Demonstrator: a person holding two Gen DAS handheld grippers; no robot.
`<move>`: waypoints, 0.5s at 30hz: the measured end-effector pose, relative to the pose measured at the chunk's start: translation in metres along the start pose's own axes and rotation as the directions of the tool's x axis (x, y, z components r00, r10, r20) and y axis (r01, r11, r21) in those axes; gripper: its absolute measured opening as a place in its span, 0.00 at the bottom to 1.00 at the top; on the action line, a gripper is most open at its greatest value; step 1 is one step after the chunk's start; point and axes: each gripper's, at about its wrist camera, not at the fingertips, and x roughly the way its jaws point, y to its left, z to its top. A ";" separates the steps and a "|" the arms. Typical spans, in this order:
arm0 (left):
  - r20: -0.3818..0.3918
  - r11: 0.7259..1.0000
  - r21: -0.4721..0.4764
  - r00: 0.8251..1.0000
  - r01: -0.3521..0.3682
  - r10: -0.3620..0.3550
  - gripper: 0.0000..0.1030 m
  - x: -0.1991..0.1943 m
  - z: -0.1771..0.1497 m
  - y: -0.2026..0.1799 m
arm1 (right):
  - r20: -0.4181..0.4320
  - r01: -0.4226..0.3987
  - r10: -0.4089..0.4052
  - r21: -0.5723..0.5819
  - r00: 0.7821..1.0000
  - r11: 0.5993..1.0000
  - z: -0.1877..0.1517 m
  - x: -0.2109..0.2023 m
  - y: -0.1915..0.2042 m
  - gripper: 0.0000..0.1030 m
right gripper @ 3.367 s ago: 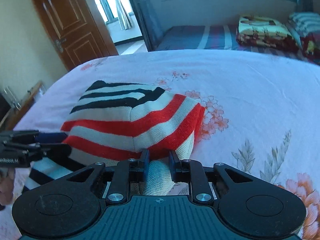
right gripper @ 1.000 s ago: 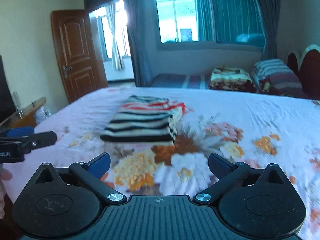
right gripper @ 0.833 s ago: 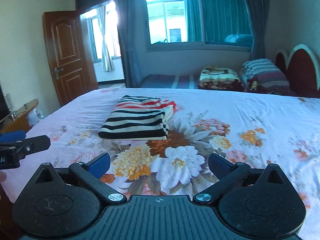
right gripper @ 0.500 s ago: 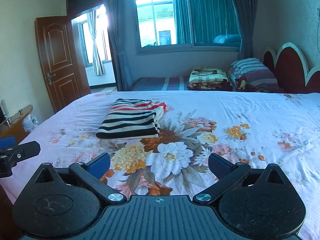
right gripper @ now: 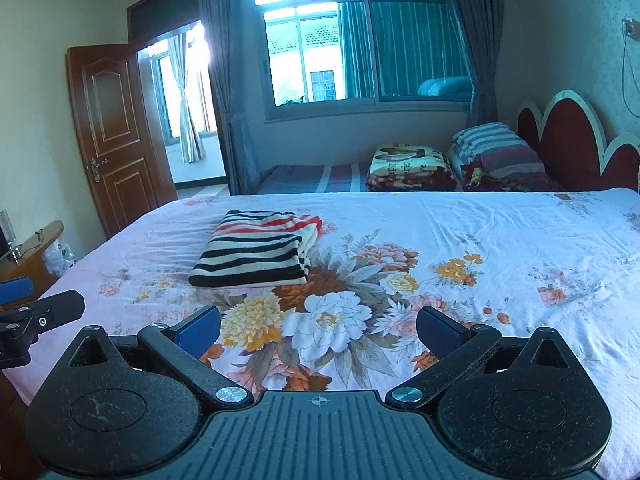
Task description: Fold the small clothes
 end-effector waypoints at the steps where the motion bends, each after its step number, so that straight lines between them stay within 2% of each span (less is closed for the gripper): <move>1: 0.003 1.000 -0.001 1.000 0.001 -0.001 1.00 -0.001 0.000 0.000 | 0.002 -0.001 0.001 -0.001 1.000 1.000 0.000 -0.001 0.000 1.00; 15: 0.011 1.000 0.007 1.000 0.007 -0.007 1.00 -0.003 0.001 0.004 | 0.010 0.000 0.000 -0.017 1.000 1.000 0.003 -0.002 0.004 1.00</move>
